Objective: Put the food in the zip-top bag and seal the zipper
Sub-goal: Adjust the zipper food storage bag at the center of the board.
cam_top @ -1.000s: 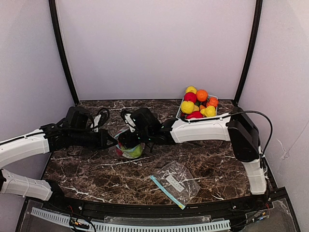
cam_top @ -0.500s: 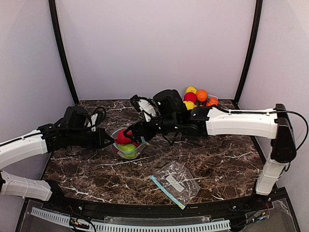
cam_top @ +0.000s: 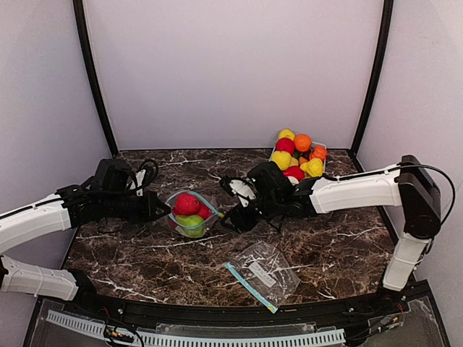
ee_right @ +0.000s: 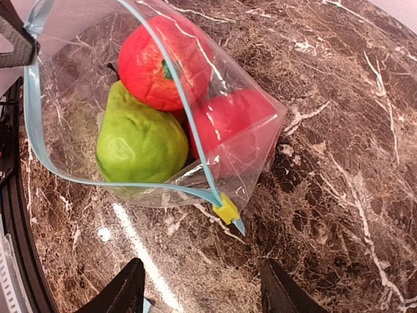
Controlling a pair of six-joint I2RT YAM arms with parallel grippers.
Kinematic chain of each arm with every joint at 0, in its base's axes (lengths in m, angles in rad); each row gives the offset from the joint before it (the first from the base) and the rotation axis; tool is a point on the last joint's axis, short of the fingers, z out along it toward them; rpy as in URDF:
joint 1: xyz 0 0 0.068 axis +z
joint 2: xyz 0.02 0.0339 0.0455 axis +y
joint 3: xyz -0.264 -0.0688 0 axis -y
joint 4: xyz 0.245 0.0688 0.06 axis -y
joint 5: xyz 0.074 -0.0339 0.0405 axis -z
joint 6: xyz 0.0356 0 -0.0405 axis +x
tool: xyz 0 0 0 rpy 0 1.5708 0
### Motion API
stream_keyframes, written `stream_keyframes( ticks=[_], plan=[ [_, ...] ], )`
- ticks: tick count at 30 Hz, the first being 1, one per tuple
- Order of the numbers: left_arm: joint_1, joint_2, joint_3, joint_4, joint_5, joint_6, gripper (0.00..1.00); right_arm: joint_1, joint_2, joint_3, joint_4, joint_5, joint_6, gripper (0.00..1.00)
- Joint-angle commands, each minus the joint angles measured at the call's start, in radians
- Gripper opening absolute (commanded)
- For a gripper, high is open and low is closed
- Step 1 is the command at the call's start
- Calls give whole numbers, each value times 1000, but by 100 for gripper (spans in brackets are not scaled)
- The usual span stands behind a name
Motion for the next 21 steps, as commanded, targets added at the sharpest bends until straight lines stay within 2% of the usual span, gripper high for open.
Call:
stream_keyframes(
  ticks=[1,16,21],
  plan=[
    [11,-20,-16,-19,-2,7,1,-16,42,-10,83,-36,-74,55],
    [14,-26,-17,-25,2,6,1,-32,154,52,127,-22,-150,32],
    [14,-23,-19,-26,8,7,1,-34,183,78,130,-19,-158,30]
  ],
)
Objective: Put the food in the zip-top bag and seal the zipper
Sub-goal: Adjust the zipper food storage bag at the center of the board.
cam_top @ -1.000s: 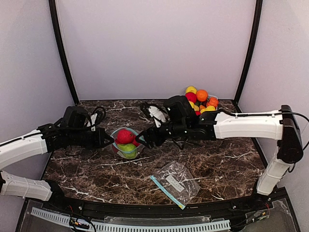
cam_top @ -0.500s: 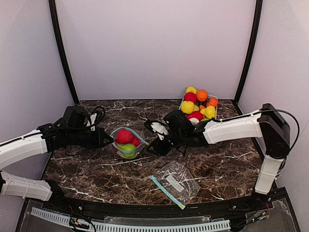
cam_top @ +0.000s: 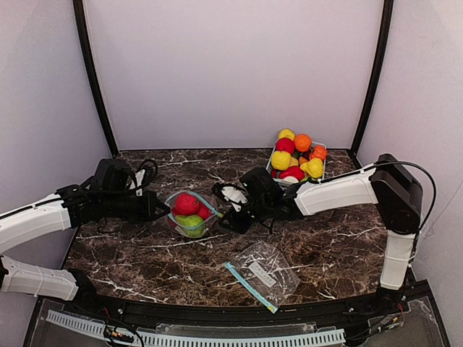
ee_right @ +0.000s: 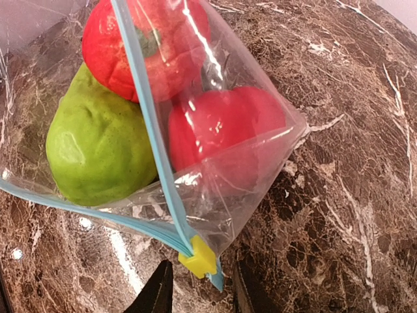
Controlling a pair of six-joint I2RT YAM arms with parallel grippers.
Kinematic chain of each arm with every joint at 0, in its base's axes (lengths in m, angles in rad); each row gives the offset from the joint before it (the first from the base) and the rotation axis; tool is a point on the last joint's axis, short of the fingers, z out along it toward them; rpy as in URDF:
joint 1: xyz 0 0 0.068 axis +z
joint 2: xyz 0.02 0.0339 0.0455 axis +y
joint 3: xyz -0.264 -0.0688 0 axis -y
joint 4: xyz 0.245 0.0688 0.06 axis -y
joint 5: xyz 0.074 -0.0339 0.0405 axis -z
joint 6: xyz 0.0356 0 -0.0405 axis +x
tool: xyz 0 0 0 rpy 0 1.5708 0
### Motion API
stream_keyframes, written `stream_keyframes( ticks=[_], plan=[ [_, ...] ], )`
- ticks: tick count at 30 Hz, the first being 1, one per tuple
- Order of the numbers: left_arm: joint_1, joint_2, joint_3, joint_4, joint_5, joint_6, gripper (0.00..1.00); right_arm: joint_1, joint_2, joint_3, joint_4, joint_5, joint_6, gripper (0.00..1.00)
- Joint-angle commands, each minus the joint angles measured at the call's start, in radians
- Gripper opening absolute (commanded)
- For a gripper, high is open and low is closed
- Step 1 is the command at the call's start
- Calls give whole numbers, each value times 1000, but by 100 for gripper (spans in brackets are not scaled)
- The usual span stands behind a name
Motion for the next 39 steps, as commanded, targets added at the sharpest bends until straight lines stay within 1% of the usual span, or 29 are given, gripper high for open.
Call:
stream_keyframes(
  ticks=[1,3,5,7,9,14,17,22,25,27,30,33,39],
  plan=[
    [7,-24,-18,-21,7,6,1,-7,32,44,35,7,-17,30],
    [8,-26,-19,-22,7,6,1,-7,39,52,34,14,-16,27],
    [7,-29,-19,-24,7,7,1,-7,44,58,32,18,-28,22],
    [7,-32,-17,-27,5,7,1,-7,40,59,33,19,-40,13],
    [7,-34,-17,-29,1,8,1,-8,36,57,30,20,-40,1],
    [17,-33,10,-63,-15,39,1,-7,-21,61,-31,19,-38,0],
    [25,-22,83,-125,-61,101,1,-8,-83,76,-113,-21,-36,0],
    [35,23,206,-278,-145,213,1,14,-167,154,-359,-120,-61,0],
    [39,65,292,-353,-169,284,1,66,-196,214,-540,-122,-80,0],
    [39,95,332,-408,-177,317,1,110,-210,233,-618,-132,-76,0],
    [39,112,349,-460,-194,341,1,172,-224,233,-656,-162,-39,0],
    [39,92,306,-437,-197,327,1,200,-225,209,-632,-154,21,0],
    [39,17,153,-332,-80,269,1,202,-211,149,-499,-147,85,0]
  ],
)
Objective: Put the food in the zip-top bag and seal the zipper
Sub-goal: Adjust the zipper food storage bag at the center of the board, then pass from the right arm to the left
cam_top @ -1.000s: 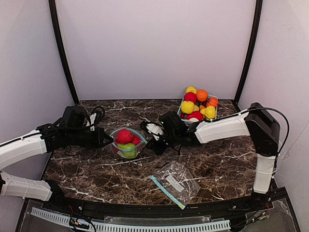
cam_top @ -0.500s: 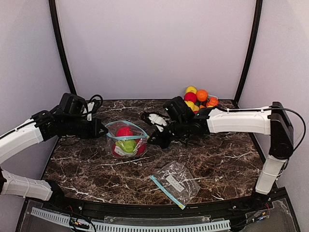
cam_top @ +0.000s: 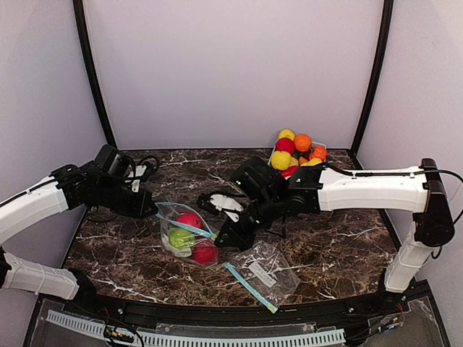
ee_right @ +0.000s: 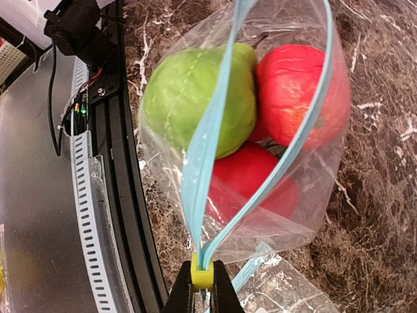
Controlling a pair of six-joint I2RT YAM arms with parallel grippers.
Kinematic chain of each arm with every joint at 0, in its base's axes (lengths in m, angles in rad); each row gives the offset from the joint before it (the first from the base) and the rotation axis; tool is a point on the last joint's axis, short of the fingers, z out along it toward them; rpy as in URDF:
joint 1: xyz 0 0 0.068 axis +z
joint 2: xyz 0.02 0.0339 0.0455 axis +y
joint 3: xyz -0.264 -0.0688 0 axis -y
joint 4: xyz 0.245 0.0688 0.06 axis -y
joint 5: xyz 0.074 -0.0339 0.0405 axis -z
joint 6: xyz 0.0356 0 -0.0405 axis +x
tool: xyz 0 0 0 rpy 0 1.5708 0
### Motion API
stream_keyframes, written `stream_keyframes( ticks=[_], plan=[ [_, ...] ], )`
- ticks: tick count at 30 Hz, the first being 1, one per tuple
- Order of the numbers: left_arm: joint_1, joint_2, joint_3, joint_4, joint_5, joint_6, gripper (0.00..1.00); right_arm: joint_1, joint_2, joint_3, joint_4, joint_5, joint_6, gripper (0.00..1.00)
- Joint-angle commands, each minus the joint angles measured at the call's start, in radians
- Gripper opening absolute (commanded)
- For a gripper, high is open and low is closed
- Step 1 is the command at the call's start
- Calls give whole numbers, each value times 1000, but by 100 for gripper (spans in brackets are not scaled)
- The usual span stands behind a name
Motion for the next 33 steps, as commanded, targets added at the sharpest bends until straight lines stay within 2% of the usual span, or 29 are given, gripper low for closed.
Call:
stream_keyframes(
  ticks=[1,8,10,11,15,17,19,26,33],
  plan=[
    [10,-56,-99,33,41,-31,1,-2,9,-33,53,-23,61,0],
    [10,-95,-155,22,53,-41,3,-3,41,-14,105,-47,57,0],
    [10,-112,-152,16,42,-36,16,-4,43,-16,114,-52,53,0],
    [10,-117,-145,15,35,-29,28,-4,42,-18,118,-59,52,0],
    [10,-136,-87,-15,16,31,57,-19,25,-48,164,-121,51,0],
    [10,-140,-41,-42,12,81,67,-29,20,-63,183,-163,51,0],
    [10,-148,2,-69,23,136,72,-42,16,-71,193,-200,49,0],
    [-25,-179,30,28,216,268,77,-72,1,-97,191,-254,35,0],
    [-217,-115,-27,244,295,274,77,-85,-31,-129,195,-229,54,0]
  ],
)
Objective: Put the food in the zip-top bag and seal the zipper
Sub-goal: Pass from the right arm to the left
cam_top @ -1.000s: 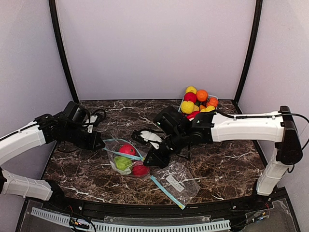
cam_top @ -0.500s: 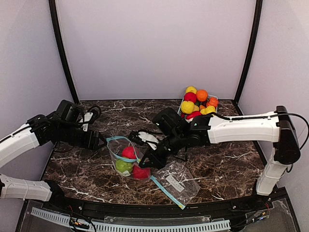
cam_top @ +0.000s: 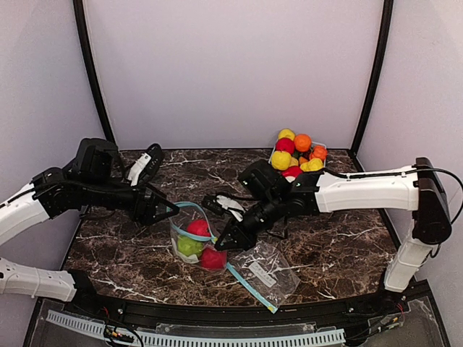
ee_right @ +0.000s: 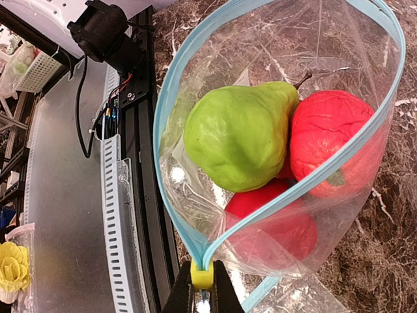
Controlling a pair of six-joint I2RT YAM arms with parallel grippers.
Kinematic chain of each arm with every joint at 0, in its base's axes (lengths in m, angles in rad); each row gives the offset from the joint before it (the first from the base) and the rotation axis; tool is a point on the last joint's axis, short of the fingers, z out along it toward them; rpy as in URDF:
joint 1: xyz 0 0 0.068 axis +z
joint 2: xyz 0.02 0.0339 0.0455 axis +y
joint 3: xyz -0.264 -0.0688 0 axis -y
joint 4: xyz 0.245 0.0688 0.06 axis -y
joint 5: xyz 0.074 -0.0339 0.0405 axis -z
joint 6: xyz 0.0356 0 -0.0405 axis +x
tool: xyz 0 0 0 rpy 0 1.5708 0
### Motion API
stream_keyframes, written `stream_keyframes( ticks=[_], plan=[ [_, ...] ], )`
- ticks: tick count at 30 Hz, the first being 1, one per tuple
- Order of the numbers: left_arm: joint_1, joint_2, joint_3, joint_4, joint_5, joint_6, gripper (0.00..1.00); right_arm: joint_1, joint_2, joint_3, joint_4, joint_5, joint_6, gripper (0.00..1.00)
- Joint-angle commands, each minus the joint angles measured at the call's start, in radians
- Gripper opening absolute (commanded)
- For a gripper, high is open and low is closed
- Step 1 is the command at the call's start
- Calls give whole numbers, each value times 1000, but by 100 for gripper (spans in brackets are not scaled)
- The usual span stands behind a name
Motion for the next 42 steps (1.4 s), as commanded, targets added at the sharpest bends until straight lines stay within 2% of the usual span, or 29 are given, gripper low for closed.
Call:
stream_keyframes(
  ticks=[1,2,4,9,16,21,26,30,33,39,42],
  plan=[
    [-94,47,-54,159,102,24,75,-10,-51,-22,42,-10,16,0],
    [-112,65,-67,197,123,21,73,-12,-55,-26,42,-8,19,0],
    [-137,93,-81,246,146,14,62,-14,-62,-33,43,-4,21,0],
    [-169,160,-104,298,178,22,52,-22,-72,-45,57,-8,31,0],
    [-182,222,-123,288,178,46,40,-29,-61,-39,67,-16,33,0],
    [-187,230,-135,262,131,55,27,-32,-64,-39,72,-21,34,0],
    [-199,250,-137,245,93,55,20,-35,-64,-41,74,-25,35,0],
    [-203,261,-134,244,71,49,2,-38,-72,-45,74,-15,40,0],
    [-204,254,-135,254,52,28,1,-41,-95,-58,82,11,51,1],
    [-203,194,-199,340,-19,-71,1,-62,-182,-136,156,67,97,32],
    [-203,171,-227,381,-42,-126,1,-78,-237,-200,216,102,136,57]
  ],
)
